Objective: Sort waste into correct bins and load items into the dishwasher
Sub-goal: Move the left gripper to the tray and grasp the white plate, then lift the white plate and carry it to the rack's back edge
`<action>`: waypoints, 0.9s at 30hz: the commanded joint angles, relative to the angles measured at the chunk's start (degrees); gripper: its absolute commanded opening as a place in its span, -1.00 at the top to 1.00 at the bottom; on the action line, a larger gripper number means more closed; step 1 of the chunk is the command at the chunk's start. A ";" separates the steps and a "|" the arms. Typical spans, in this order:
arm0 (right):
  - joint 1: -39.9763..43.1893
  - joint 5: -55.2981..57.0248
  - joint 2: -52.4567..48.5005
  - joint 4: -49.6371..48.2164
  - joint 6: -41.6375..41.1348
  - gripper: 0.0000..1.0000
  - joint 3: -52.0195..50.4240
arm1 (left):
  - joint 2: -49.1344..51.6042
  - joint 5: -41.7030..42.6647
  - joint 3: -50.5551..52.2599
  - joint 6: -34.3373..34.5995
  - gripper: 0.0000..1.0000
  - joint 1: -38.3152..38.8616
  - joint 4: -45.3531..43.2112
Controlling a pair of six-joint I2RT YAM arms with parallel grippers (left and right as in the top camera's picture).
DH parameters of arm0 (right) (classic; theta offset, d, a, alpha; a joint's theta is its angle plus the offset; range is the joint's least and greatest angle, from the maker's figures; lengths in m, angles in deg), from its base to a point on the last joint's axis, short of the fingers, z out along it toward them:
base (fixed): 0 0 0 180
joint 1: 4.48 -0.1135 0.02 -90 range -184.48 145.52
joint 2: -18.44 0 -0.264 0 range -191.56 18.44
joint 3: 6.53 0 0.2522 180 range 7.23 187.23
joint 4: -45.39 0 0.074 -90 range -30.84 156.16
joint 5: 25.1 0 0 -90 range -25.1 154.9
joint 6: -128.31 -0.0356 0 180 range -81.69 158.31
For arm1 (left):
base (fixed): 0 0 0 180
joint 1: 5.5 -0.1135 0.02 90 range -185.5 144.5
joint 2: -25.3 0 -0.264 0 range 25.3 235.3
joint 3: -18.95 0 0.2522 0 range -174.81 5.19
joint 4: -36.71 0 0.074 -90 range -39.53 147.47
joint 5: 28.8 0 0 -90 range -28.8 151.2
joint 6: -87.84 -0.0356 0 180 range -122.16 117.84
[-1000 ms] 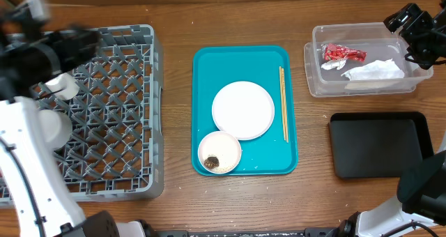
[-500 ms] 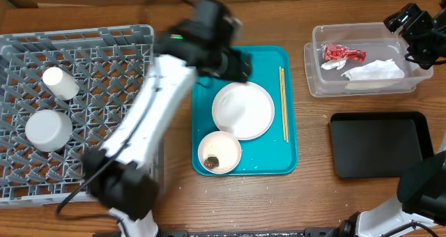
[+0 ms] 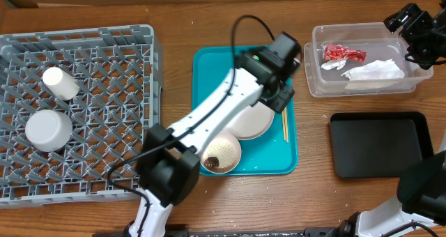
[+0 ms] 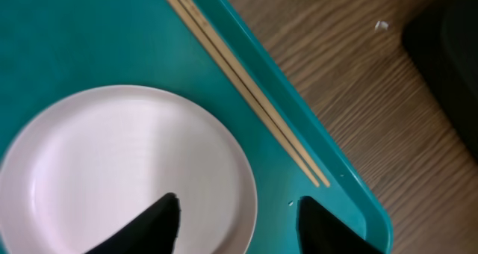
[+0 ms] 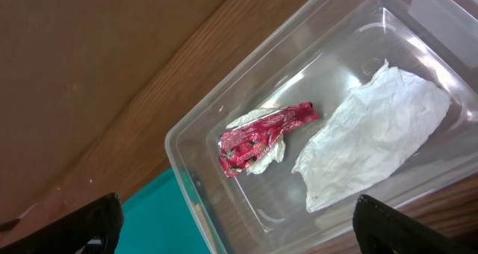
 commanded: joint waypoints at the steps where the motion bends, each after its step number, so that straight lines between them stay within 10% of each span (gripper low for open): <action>1: 0.13 -0.22 0.87 -0.13 -0.09 -1.00 1.42 | 5.27 -1.75 -1.07 0.68 0.14 1.42 0.09; 9: 0.13 -0.22 0.87 -0.13 -0.09 -1.00 1.42 | 9.35 -1.62 -1.05 3.39 -0.03 1.88 1.05; 27: 0.13 -0.22 0.87 -0.13 -0.09 -1.00 1.42 | 13.64 -1.57 -1.01 6.67 0.41 2.36 0.87</action>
